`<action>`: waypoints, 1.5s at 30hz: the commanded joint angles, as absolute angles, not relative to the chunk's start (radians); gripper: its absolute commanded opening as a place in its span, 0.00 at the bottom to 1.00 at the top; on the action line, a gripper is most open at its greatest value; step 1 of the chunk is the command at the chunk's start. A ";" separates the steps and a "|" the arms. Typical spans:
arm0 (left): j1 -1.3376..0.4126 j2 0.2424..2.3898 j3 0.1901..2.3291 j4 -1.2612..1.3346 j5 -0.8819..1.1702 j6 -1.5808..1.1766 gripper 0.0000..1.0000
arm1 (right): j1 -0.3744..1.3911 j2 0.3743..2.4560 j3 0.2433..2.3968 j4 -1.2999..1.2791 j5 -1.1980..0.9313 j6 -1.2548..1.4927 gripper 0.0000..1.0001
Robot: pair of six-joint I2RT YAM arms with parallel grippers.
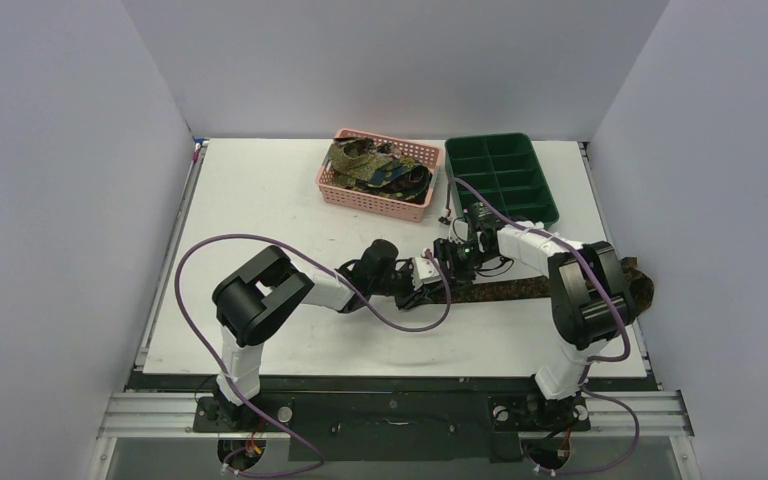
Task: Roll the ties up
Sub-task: Roll the tie at the center of the board.
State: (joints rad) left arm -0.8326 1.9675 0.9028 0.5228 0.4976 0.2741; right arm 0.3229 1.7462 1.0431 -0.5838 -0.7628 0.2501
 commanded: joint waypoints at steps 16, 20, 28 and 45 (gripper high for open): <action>-0.779 1.963 0.820 0.450 0.537 0.260 0.58 | 0.297 1.881 1.080 -0.704 -0.484 0.094 0.00; -0.764 1.938 0.771 0.603 0.595 0.240 0.67 | 0.278 1.902 1.074 -0.722 -0.485 0.092 0.00; -0.784 2.029 0.783 0.858 0.638 0.148 0.77 | 0.211 1.942 1.067 -0.727 -0.635 0.078 0.00; -0.865 2.098 0.838 0.769 0.422 0.208 0.38 | 0.247 1.878 1.097 -0.723 -0.726 0.067 0.00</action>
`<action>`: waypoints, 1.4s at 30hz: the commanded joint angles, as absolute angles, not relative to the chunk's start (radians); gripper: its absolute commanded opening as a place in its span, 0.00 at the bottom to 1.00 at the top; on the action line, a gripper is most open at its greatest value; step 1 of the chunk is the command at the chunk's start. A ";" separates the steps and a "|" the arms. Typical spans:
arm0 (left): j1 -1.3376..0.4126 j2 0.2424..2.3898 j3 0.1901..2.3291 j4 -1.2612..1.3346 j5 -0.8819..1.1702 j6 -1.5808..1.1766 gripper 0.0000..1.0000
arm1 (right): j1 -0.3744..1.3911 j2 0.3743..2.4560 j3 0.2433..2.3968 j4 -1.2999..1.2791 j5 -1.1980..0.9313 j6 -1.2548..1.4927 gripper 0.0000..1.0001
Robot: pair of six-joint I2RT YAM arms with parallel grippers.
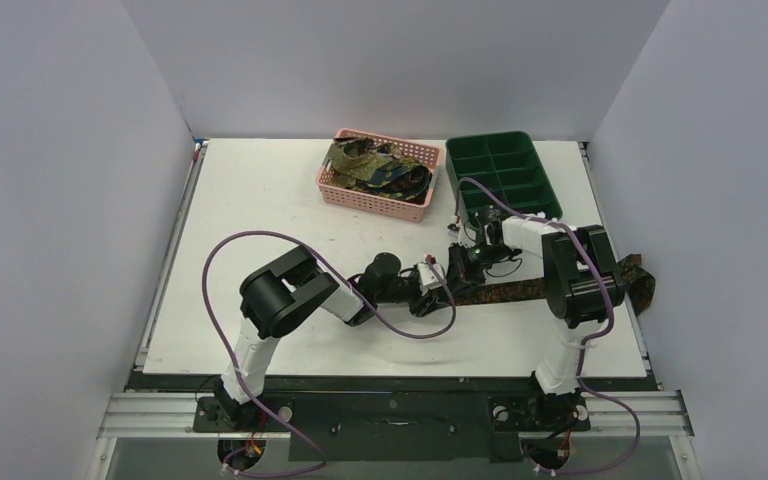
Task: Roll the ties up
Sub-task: Roll the tie at the center of the board.
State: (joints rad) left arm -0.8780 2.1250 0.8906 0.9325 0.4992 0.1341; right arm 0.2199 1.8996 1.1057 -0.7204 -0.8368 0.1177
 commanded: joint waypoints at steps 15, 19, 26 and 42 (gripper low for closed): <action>-0.830 1.993 0.784 0.482 0.432 0.313 0.32 | 0.238 1.875 1.070 -0.732 -0.527 0.078 0.00; -0.798 1.991 0.771 0.530 0.487 0.283 0.43 | 0.245 1.905 1.082 -0.715 -0.439 0.079 0.00; -0.761 1.992 0.703 0.764 0.593 0.229 0.64 | 0.263 1.906 1.070 -0.717 -0.337 0.071 0.00; -0.848 2.262 0.809 1.218 0.572 0.127 0.66 | 0.296 1.974 1.106 -0.730 -0.347 0.044 0.00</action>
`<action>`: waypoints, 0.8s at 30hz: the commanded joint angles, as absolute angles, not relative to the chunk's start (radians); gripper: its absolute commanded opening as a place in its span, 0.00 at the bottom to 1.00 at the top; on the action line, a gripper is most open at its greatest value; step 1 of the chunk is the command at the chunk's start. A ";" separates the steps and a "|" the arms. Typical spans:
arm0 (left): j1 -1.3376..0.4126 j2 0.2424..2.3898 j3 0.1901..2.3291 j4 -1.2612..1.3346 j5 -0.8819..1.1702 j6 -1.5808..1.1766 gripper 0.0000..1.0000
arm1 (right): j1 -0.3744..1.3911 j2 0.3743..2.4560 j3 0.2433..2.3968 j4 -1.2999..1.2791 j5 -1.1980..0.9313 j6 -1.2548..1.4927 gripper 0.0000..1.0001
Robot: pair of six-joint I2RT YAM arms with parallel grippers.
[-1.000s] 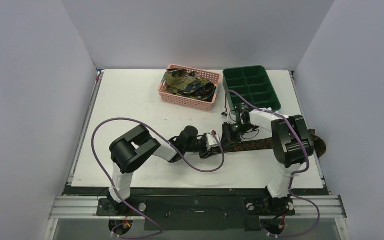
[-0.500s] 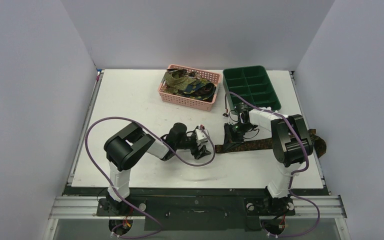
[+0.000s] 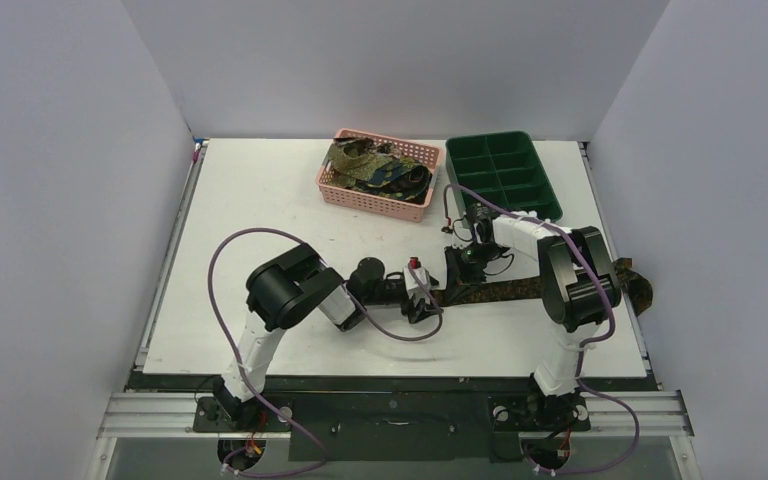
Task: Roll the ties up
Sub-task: Roll the tie at the center of the board.
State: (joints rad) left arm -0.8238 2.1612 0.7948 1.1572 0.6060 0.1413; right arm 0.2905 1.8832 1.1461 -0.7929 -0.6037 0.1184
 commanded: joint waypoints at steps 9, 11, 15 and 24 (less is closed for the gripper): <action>-0.854 2.205 0.826 0.987 0.521 0.169 0.16 | 0.280 1.896 1.100 -0.708 -0.473 0.052 0.00; -0.850 2.146 0.823 0.835 0.499 0.191 0.12 | 0.275 1.847 1.111 -0.708 -0.519 0.062 0.08; -0.843 2.049 0.827 0.590 0.462 0.237 0.11 | 0.262 1.756 1.118 -0.715 -0.620 0.090 0.29; -0.833 1.990 0.856 0.328 0.434 0.292 0.14 | 0.336 1.708 1.065 -0.564 -0.800 0.268 0.39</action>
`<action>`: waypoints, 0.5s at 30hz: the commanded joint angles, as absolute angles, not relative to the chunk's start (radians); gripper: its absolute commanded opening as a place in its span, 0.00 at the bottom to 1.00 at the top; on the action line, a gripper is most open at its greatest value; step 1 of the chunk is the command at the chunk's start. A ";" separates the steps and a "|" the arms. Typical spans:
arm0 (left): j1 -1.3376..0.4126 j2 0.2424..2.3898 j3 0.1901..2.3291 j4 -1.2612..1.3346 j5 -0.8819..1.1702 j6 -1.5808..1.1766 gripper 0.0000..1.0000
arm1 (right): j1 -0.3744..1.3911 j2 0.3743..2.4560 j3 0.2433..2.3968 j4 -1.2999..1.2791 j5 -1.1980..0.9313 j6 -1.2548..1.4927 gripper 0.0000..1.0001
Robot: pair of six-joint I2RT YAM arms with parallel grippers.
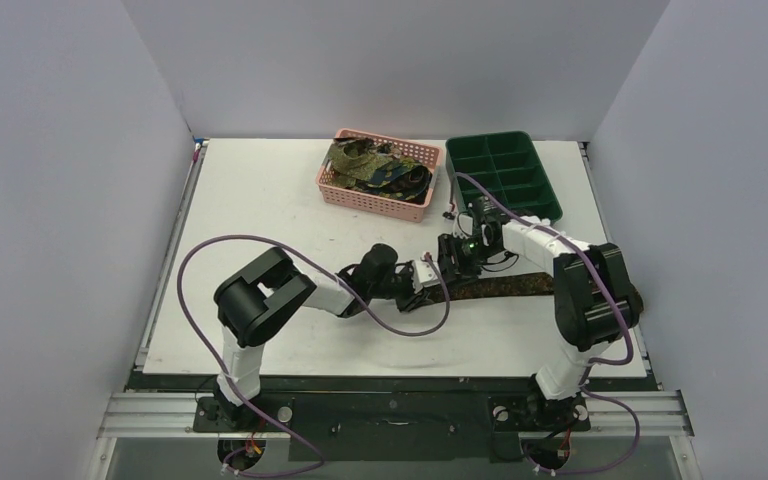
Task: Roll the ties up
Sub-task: Roll the tie at the center of the board.
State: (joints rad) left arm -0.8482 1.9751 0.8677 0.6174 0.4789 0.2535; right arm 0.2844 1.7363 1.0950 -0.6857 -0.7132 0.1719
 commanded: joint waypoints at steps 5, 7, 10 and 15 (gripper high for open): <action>-0.813 1.991 0.863 0.304 0.467 0.284 0.15 | 0.377 1.744 1.044 -0.451 -0.791 0.347 0.39; -0.807 1.994 0.868 0.296 0.482 0.279 0.16 | 0.382 1.760 1.036 -0.414 -0.784 0.370 0.39; -0.801 1.996 0.869 0.292 0.490 0.277 0.16 | 0.388 1.792 1.043 -0.423 -0.736 0.352 0.38; -0.793 1.997 0.866 0.292 0.507 0.274 0.17 | 0.390 1.820 1.038 -0.445 -0.611 0.309 0.37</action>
